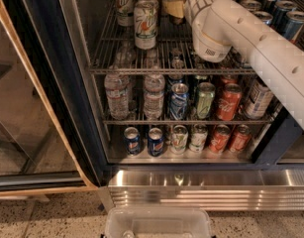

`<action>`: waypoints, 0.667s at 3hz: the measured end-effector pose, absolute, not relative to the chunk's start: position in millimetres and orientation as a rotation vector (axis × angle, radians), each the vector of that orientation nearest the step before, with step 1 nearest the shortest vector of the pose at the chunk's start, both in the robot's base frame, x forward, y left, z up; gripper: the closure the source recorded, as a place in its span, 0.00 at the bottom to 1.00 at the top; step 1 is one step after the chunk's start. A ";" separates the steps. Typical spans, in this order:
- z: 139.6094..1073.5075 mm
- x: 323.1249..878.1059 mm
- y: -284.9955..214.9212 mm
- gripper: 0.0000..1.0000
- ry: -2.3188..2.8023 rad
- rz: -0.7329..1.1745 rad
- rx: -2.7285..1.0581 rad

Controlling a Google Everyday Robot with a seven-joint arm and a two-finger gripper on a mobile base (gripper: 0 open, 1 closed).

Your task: Pick orange can from top shelf of fridge

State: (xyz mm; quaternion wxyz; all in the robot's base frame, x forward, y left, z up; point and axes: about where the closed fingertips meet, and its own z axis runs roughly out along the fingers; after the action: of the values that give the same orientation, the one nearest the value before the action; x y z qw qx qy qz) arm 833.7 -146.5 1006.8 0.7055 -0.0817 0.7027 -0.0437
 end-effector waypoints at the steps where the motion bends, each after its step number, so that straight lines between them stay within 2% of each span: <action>1: 1005.3 843.0 -147.3 0.00 1.573 -0.104 -0.185; 2: 1002.5 851.1 -148.1 0.00 1.586 -0.109 -0.187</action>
Offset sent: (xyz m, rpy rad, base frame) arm 0.0297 -0.0057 -0.0042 -0.0163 0.0405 -0.0113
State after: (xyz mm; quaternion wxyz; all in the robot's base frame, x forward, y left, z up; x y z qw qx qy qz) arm 851.1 -148.1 1002.5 0.6965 -0.0839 0.7110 -0.0487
